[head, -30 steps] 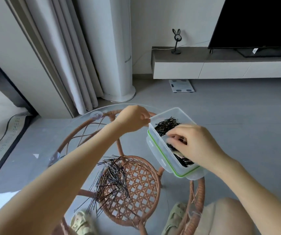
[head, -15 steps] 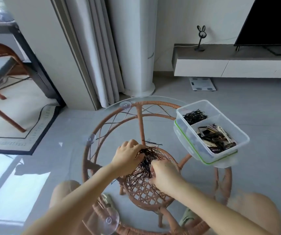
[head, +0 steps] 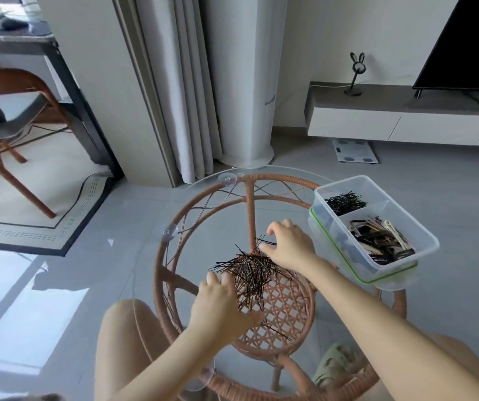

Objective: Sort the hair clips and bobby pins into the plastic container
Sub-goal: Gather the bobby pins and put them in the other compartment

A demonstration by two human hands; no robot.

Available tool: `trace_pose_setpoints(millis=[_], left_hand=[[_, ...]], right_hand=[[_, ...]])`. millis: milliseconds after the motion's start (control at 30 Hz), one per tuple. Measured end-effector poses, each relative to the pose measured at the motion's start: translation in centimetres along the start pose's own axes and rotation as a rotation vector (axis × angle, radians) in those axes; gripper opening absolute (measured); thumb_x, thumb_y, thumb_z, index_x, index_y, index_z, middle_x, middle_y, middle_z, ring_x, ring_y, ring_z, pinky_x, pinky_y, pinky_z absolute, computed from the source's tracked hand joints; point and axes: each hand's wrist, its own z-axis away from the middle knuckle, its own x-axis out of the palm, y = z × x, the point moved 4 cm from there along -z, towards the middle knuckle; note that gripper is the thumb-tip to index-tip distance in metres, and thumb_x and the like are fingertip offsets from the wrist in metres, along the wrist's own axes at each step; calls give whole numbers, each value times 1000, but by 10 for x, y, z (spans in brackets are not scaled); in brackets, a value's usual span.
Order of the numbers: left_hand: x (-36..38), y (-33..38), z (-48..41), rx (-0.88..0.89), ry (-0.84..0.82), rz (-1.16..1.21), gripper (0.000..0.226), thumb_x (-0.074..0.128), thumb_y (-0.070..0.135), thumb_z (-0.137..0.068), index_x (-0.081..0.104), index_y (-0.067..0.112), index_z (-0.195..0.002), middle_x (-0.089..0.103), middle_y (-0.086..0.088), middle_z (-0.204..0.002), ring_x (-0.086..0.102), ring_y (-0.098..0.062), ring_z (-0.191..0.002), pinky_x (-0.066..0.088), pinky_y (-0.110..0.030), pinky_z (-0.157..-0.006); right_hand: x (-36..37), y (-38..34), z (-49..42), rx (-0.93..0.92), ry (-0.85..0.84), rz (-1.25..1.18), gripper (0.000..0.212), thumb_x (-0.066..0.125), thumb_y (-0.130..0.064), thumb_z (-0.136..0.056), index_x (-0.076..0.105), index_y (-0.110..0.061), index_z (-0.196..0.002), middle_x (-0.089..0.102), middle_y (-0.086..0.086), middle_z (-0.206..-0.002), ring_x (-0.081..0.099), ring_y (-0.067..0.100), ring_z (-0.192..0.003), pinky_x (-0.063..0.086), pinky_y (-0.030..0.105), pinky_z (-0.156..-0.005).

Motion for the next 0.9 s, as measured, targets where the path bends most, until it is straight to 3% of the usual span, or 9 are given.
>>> trace_pose_setpoints(millis=[100,200,333,467,567,733,900], left_hand=[[-1,5,-5,-6,53,145,56,71,34,-74,40,11,-115,47,-8,-113,51,-22,-96,42,-25,-77],[-3,5,-11,21,83,277,58,72,19,-73,40,13,-121,45,-6,-110,51,-21,-87,47,-29,-76],[-17,-10,-18,62,117,361,65,75,35,-71,45,22,-126,46,-4,-119,56,-18,-100,52,-30,-86],[-31,-29,-33,72,132,174,74,62,56,-75,37,26,-137,38,-5,-138,37,-22,-127,38,-38,-104],[-28,-28,-41,104,6,71,87,58,64,-74,26,23,-144,32,-7,-144,26,-23,-134,32,-42,-109],[-24,-6,-40,195,-129,10,95,69,62,-64,32,19,-140,37,-8,-137,34,-23,-126,40,-38,-102],[-18,3,-34,227,-110,-108,91,76,56,-58,39,16,-131,44,-8,-123,42,-22,-112,44,-32,-92]], right_hand=[[9,-19,16,-154,-75,-12,23,49,-35,-88,50,-18,-104,54,2,-109,51,20,-99,36,27,-72],[9,-22,38,-204,-168,-103,21,49,-32,-90,54,-18,-105,56,0,-111,53,19,-102,38,26,-76],[-13,-13,70,-213,-128,-229,40,55,-40,-86,52,-22,-122,54,-6,-123,53,11,-106,41,23,-84],[-11,6,103,-191,-148,24,91,65,-65,-64,30,-25,-138,37,-9,-135,37,13,-123,38,34,-96],[8,9,114,-191,-177,159,106,68,-68,-57,21,-20,-140,33,-2,-133,32,19,-124,37,35,-99],[14,-1,99,-117,-116,43,98,72,-58,-61,28,-15,-137,41,4,-129,43,22,-117,40,33,-95],[13,-17,81,-121,-95,-57,66,73,-38,-72,48,-10,-125,52,7,-124,52,24,-111,45,33,-90]])
